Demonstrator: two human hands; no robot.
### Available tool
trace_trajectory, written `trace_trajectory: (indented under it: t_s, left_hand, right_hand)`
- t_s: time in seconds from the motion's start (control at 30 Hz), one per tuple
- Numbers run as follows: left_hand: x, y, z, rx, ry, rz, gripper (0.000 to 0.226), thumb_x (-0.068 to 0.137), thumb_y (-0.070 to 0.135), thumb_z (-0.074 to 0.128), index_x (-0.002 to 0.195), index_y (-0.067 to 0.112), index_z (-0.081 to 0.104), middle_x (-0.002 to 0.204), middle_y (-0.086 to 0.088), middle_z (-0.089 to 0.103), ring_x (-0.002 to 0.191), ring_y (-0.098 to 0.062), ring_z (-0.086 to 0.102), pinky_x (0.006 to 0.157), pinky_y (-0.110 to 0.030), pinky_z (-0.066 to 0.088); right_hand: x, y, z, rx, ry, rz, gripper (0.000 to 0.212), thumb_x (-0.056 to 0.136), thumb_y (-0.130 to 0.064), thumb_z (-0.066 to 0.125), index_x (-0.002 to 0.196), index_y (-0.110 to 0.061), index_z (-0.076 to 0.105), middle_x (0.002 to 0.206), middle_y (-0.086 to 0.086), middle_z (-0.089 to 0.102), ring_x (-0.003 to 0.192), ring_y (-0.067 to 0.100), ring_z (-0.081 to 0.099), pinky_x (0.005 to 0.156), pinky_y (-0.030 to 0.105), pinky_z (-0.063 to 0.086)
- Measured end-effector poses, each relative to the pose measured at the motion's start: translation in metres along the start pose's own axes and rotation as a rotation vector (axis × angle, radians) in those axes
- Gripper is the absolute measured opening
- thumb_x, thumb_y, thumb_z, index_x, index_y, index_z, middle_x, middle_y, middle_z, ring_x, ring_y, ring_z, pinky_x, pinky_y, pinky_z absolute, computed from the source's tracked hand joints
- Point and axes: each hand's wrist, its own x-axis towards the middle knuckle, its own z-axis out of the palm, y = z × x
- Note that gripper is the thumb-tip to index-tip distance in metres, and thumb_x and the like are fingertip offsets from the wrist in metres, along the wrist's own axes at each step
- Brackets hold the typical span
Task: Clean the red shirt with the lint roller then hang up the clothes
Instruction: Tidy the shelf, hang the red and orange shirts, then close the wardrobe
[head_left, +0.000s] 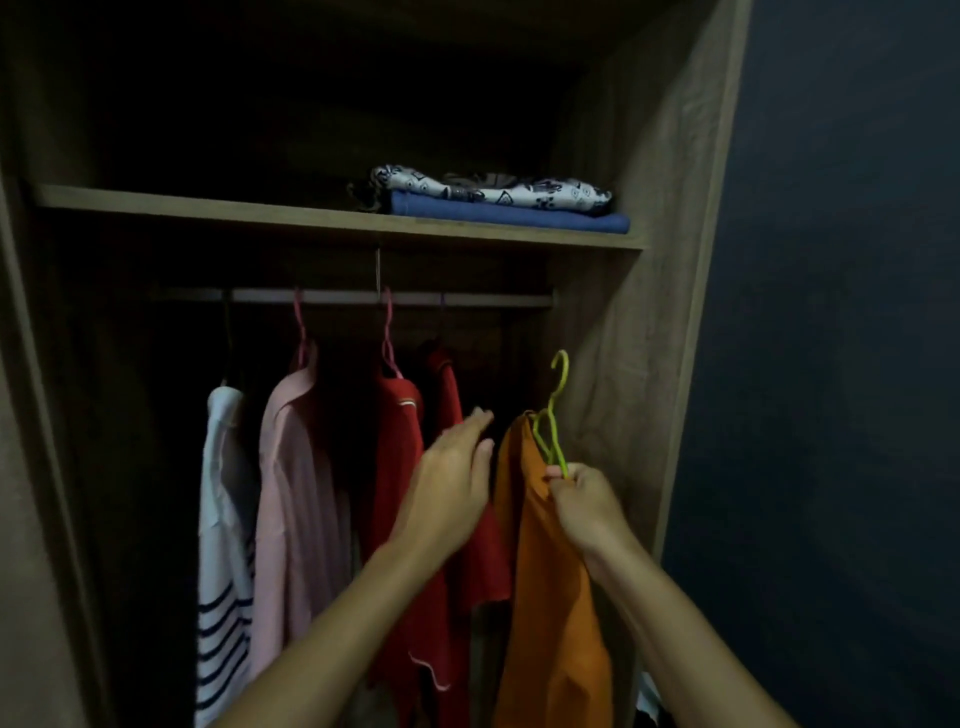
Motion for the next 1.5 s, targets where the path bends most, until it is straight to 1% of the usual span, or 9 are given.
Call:
trace_trajectory:
  t_s: [0.1, 0.27, 0.53, 0.83, 0.93, 1.03, 1.17, 1.4, 1.5]
  left_hand:
    - [0.039, -0.026, 0.020, 0.348, -0.037, -0.008, 0.053, 0.100, 0.027, 0.038, 0.148, 0.008, 0.027, 0.156, -0.010, 0.027, 0.146, -0.017, 0.021, 0.119, -0.033, 0.012]
    - [0.070, -0.057, 0.043, 0.734, -0.174, -0.018, 0.065, 0.101, 0.035, 0.026, 0.151, 0.003, -0.003, 0.160, -0.015, -0.005, 0.149, -0.024, -0.001, 0.119, -0.040, 0.000]
    - [0.067, -0.089, 0.054, 0.836, -0.128, 0.040, 0.071, 0.073, 0.030, 0.075, 0.131, -0.003, 0.052, 0.138, -0.020, 0.051, 0.126, -0.027, 0.053, 0.104, -0.041, 0.041]
    - [0.064, -0.100, 0.064, 0.931, -0.099, 0.042, 0.059, 0.087, 0.029, 0.040, 0.137, -0.001, 0.045, 0.144, -0.019, 0.045, 0.131, -0.026, 0.048, 0.109, -0.042, 0.033]
    - [0.064, -0.101, 0.071, 0.927, -0.090, 0.042, 0.061, 0.084, 0.027, 0.046, 0.137, -0.002, 0.045, 0.145, -0.020, 0.044, 0.132, -0.026, 0.047, 0.111, -0.042, 0.031]
    - [0.063, -0.102, 0.074, 0.937, -0.055, 0.033, 0.063, 0.082, 0.023, 0.034, 0.139, -0.004, 0.043, 0.146, -0.020, 0.041, 0.134, -0.027, 0.044, 0.116, -0.042, 0.024]
    - [0.062, -0.102, 0.073, 0.979, -0.039, 0.023, 0.065, 0.081, 0.020, 0.032, 0.141, -0.004, 0.039, 0.149, -0.020, 0.036, 0.138, -0.027, 0.038, 0.113, -0.044, 0.015]
    - [0.058, -0.099, 0.068, 0.997, -0.059, -0.001, 0.065, 0.084, 0.021, 0.031, 0.144, -0.004, 0.033, 0.153, -0.020, 0.030, 0.140, -0.026, 0.035, 0.118, -0.039, 0.018]
    - [0.054, -0.098, 0.062, 0.989, -0.058, 0.007, 0.061, 0.091, 0.026, 0.031, 0.144, -0.003, 0.035, 0.153, -0.019, 0.031, 0.139, -0.025, 0.036, 0.115, -0.040, 0.026]
  right_hand:
    - [0.024, -0.008, 0.002, -0.102, -0.031, -0.046, 0.021, 0.094, -0.010, 0.046, 0.101, -0.014, 0.065, 0.074, 0.003, 0.061, 0.058, 0.016, 0.053, 0.056, 0.028, 0.040]
    - [0.088, -0.047, 0.025, -0.196, -0.057, -0.142, 0.021, 0.094, -0.017, 0.048, 0.099, -0.010, 0.068, 0.096, 0.012, 0.071, 0.091, 0.030, 0.066, 0.075, 0.029, 0.048]
    - [0.155, -0.091, 0.054, -0.330, -0.085, -0.214, 0.027, 0.091, -0.013, 0.047, 0.104, -0.006, 0.070, 0.108, 0.017, 0.070, 0.103, 0.032, 0.064, 0.080, 0.027, 0.046]
    - [0.180, -0.062, 0.075, -0.364, -0.181, -0.168, 0.031, 0.095, -0.010, 0.049, 0.126, -0.008, 0.053, 0.124, 0.014, 0.060, 0.111, 0.030, 0.059, 0.083, 0.027, 0.044]
    - [0.170, -0.045, 0.069, -0.462, -0.085, -0.332, 0.054, 0.095, -0.010, 0.050, 0.145, -0.010, 0.028, 0.134, 0.017, 0.054, 0.119, 0.032, 0.056, 0.094, 0.036, 0.047]
    - [0.147, -0.009, 0.062, -0.484, 0.014, -0.576, 0.074, 0.096, -0.009, 0.050, 0.155, -0.019, 0.006, 0.158, 0.006, 0.026, 0.139, 0.021, 0.038, 0.106, 0.028, 0.037]
    - [0.130, 0.032, 0.057, -0.439, 0.044, -0.715, 0.069, 0.099, -0.008, 0.045, 0.155, -0.021, 0.007, 0.160, 0.000, 0.022, 0.139, 0.015, 0.038, 0.097, 0.012, 0.031]
    - [0.128, 0.038, 0.058, -0.439, 0.046, -0.731, 0.071, 0.099, -0.011, 0.048, 0.153, -0.025, 0.004, 0.152, 0.005, 0.040, 0.122, 0.020, 0.057, 0.087, 0.019, 0.045]
    - [0.128, 0.038, 0.058, -0.485, 0.073, -0.755, 0.072, 0.098, -0.016, 0.050, 0.154, -0.020, 0.005, 0.159, 0.004, 0.024, 0.141, 0.022, 0.036, 0.097, 0.020, 0.040]
